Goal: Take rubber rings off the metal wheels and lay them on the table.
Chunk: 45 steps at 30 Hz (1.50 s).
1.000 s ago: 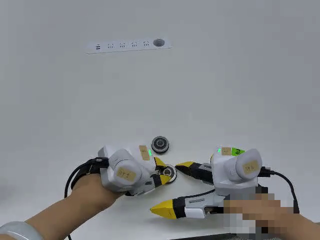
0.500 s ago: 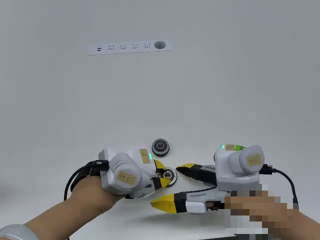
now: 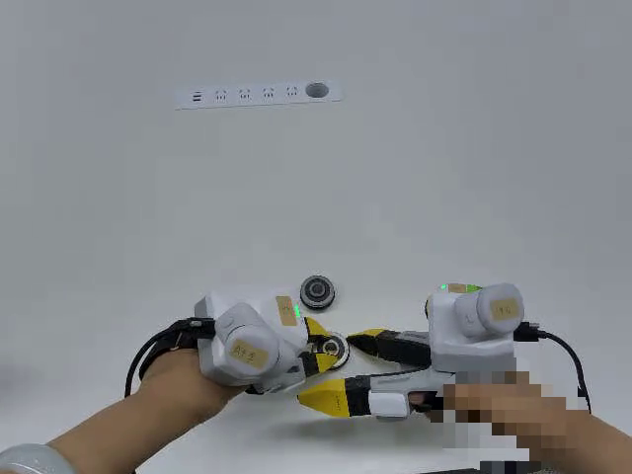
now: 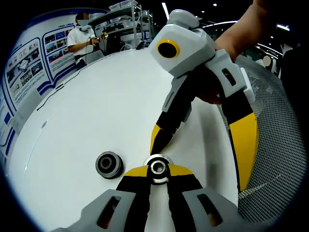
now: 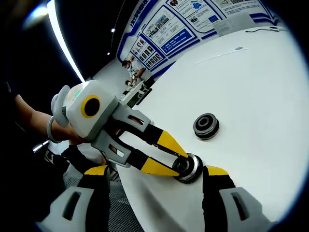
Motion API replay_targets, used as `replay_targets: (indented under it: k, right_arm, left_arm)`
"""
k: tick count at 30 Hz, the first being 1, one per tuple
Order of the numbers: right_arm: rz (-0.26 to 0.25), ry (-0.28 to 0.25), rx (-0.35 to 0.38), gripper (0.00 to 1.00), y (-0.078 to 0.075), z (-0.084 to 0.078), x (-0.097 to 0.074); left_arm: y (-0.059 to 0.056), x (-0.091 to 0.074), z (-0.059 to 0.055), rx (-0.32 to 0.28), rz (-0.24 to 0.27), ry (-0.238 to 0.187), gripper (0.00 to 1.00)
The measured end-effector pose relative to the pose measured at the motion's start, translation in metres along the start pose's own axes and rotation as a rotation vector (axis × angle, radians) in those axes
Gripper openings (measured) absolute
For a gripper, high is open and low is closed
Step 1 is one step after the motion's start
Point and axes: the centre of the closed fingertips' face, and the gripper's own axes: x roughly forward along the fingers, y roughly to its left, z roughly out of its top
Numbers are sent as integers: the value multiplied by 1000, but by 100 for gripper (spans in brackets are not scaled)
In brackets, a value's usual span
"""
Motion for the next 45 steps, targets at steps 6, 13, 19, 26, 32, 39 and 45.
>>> replay_targets:
  k: [6,13,19,26,32,39,45]
  right_arm:
    - [12,-12,10,78,3,3,0]
    - [18,-19,18,78,4,4,-1]
    - [25,-24,30,79,6,4,-4]
    - [32,-30,54,78,7,3,-7]
    - [39,-31,72,76,7,3,-10]
    - [45,-32,87,75,8,1,-12]
    - [48,-44,103,75,9,1,-14]
  left_arm:
    - [0,0,0,0,-1,1,12]
    - [0,0,0,-1,-1,0,12]
    - [0,0,0,-1,-3,0,12]
    - [0,0,0,-1,-3,0,12]
    - [0,0,0,-2,-2,-1,12]
    - [-1,0,-1,-2,-5,0,12]
    - [-2,-1,-2,-1,-5,0,12]
